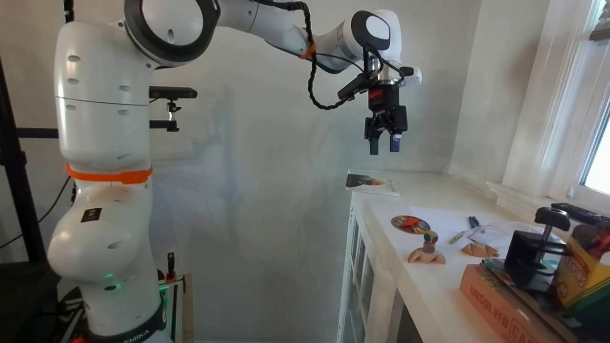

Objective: Rotate the pointer on the wheel to the right.

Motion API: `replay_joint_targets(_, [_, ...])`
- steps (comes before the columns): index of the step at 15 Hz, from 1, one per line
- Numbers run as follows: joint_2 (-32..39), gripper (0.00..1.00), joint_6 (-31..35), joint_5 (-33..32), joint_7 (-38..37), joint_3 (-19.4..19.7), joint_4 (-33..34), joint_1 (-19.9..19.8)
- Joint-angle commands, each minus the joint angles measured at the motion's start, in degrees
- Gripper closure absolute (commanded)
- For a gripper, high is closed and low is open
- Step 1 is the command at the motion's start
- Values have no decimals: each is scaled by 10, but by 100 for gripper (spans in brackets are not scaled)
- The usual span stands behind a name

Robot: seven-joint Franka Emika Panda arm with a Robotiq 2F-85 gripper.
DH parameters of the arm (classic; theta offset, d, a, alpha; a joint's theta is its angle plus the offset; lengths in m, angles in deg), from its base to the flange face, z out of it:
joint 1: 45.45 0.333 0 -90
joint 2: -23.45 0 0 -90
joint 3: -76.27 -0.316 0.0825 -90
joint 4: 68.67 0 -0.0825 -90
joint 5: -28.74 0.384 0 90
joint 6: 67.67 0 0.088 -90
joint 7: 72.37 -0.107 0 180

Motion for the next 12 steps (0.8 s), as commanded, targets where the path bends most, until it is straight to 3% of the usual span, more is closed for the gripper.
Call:
replay_joint_targets(1, [2,0,-3,0,0,7,4,7])
replay_joint_targets(11, [2,0,-5,0,2,7,6,7])
replay_joint_targets(12, [14,0,-24,22,28,12,29,-1])
